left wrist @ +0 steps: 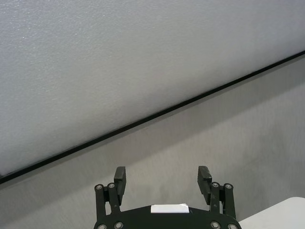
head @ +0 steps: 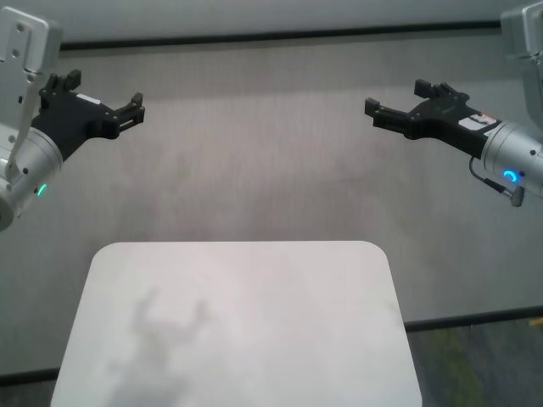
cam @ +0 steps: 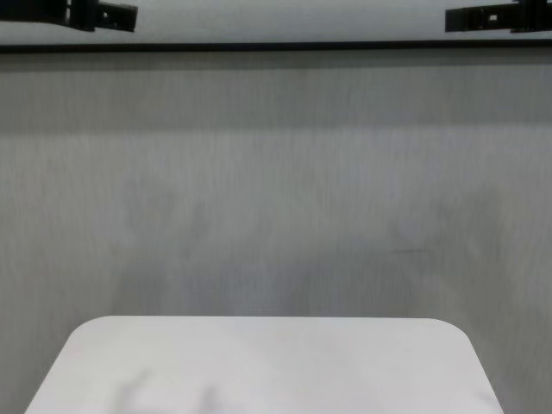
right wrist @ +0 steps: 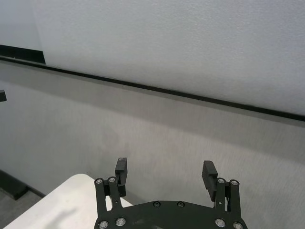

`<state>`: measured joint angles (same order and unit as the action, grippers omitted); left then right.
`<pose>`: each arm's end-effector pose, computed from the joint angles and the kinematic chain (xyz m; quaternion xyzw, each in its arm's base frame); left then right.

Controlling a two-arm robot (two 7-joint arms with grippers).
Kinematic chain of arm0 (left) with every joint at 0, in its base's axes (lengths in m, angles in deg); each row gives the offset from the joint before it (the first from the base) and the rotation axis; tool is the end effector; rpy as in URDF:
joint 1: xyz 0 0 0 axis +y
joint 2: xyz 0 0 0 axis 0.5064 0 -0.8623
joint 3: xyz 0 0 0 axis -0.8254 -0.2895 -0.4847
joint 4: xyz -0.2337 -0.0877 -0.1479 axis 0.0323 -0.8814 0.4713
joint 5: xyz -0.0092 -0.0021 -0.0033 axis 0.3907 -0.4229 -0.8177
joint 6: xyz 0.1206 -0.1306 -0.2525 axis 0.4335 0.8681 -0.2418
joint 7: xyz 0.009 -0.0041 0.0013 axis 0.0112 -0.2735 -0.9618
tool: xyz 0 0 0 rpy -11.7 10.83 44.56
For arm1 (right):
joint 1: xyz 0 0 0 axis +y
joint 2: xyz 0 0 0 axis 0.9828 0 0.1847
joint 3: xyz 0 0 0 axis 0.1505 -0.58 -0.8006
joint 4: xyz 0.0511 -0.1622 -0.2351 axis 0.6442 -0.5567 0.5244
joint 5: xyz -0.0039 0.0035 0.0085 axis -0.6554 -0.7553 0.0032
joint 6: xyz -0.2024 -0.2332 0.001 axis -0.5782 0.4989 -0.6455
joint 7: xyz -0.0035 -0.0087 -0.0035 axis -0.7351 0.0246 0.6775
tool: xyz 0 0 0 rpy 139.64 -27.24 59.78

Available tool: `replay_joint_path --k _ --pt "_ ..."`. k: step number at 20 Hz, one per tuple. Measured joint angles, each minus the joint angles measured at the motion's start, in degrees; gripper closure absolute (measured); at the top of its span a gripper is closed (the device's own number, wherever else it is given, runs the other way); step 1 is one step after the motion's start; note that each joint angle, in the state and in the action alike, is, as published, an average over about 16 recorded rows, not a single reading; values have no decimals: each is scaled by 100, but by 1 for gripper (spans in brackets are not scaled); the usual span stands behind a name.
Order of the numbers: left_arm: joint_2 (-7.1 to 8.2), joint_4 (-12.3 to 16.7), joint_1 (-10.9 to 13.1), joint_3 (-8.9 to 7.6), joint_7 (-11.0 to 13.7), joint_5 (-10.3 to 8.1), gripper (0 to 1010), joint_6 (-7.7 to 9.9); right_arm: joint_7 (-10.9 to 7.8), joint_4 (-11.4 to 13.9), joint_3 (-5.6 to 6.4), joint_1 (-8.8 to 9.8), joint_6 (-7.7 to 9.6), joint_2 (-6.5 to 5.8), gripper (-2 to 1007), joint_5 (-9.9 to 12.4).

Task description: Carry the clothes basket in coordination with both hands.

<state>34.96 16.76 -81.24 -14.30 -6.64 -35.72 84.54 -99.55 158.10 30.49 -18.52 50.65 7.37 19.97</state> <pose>0.4028 0.0377 -0.1359 0.0683 -0.1186 0.5902 0.7955 0.4310 -0.0655 -0.1292 -0.0584 -0.0041 -0.4879 0.8710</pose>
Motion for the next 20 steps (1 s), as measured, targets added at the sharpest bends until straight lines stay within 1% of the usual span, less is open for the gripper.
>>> replay_joint_path --k 20 --pt "0 0 0 0 0 0 8 0 0 0 0 0 0 0 1 0"
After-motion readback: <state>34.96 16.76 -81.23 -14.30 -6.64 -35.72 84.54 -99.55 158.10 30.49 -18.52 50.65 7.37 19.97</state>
